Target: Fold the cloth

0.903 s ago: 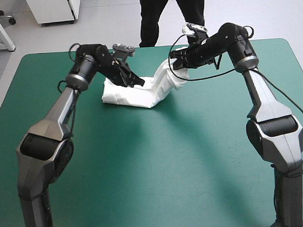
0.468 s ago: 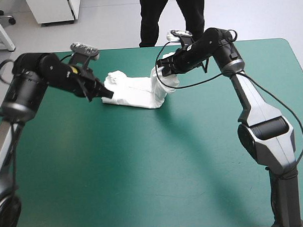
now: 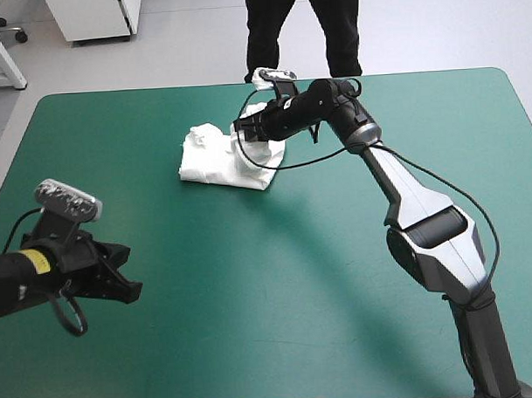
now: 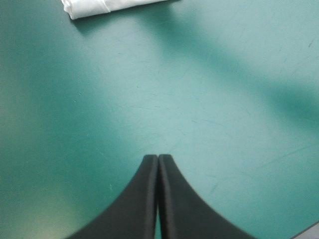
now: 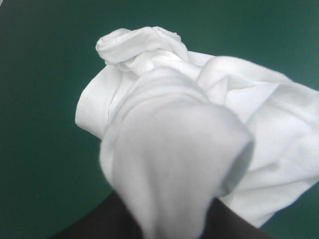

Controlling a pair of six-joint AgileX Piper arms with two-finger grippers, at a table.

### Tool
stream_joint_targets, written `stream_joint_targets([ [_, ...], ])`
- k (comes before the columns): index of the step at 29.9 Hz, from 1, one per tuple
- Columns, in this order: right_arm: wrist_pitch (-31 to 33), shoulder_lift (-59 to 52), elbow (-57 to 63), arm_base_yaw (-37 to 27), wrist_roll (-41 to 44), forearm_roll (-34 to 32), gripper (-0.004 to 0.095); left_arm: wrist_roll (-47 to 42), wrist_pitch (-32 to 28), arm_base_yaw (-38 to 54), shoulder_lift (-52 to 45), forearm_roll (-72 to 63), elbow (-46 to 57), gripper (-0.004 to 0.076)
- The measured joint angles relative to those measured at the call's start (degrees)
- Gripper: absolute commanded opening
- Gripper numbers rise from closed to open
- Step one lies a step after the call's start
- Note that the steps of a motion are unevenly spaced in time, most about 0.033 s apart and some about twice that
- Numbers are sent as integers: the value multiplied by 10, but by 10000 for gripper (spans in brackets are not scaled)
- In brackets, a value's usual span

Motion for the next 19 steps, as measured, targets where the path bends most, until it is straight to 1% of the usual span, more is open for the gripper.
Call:
stream_joint_targets([
  [1,-6,7,0,3,0,7,169,0,1,0,-17,-1,3,-9],
  [4,-15,18,0,5,-7,39,488,-6,1,0,-49,-2,4,-9],
  [6,-16,18,-4,5,-13,65,637,-15,1,0,-57,-2,4,-9],
  [7,-16,18,-10,5,-17,80,673,-19,1,0,-57,-2,5,-9],
  [10,-8,18,-32,5,-23,108,670,-28,1,0,-54,-2,6,-9],
  [13,4,18,-57,5,-23,110,642,-30,1,0,-48,-2,6,-9],
  [15,14,18,-71,5,-21,100,620,-30,1,0,-44,-3,6,-9],
  [18,38,18,-88,5,0,62,609,-30,1,0,-38,-7,6,-9],
  [19,48,18,-91,5,9,39,609,-30,1,0,-37,-11,6,-9],
])
